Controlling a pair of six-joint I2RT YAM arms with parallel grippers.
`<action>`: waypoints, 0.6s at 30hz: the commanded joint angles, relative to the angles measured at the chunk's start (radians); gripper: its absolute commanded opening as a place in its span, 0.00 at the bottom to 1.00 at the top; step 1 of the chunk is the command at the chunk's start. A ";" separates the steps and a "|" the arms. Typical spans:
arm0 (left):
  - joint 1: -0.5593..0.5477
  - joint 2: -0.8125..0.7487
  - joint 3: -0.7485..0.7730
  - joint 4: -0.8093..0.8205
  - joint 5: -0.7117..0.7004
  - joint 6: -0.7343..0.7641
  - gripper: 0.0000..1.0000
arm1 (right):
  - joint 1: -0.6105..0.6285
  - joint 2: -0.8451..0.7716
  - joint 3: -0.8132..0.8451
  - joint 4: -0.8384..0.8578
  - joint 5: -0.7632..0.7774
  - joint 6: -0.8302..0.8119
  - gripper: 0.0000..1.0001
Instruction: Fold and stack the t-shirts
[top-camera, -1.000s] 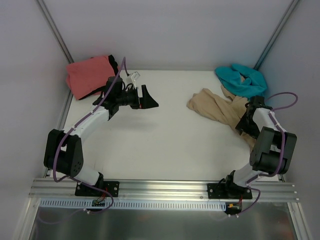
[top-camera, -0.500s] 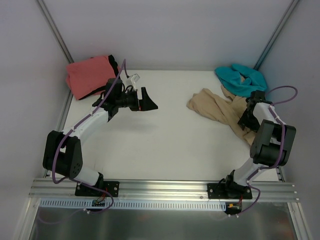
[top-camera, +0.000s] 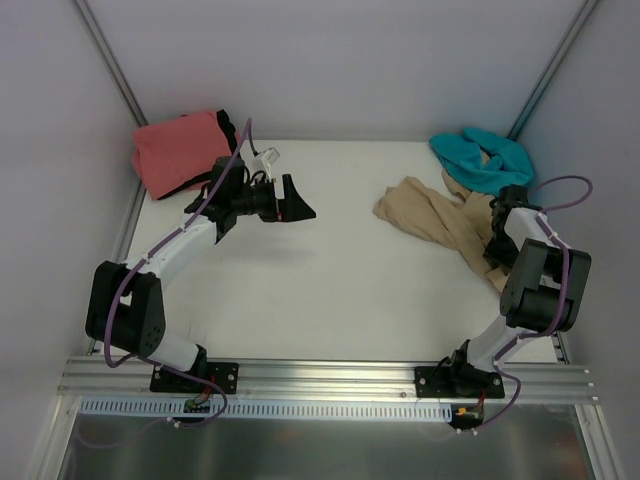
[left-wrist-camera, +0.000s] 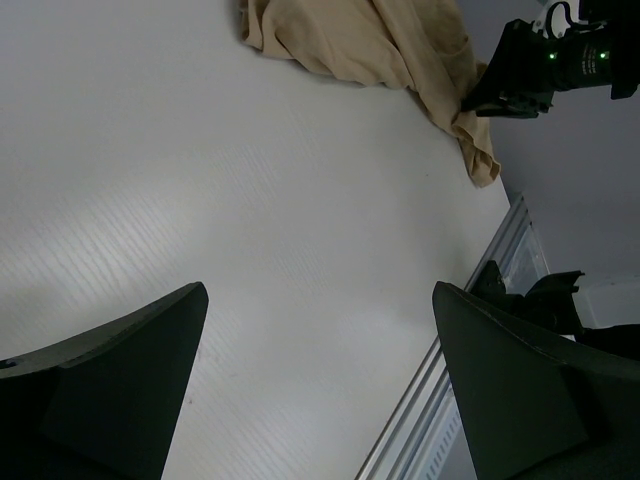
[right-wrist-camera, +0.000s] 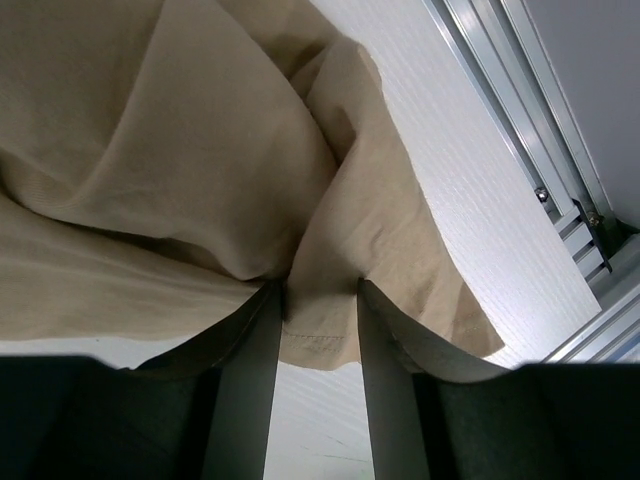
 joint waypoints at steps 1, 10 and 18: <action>-0.007 -0.035 0.006 0.004 -0.013 0.023 0.99 | 0.003 -0.022 -0.014 -0.007 0.041 0.015 0.40; -0.007 -0.041 -0.009 0.010 -0.016 0.018 0.99 | 0.005 -0.028 -0.032 -0.010 0.053 0.019 0.18; -0.005 -0.022 -0.006 0.023 -0.025 0.018 0.99 | -0.012 -0.080 0.014 -0.029 0.130 0.020 0.01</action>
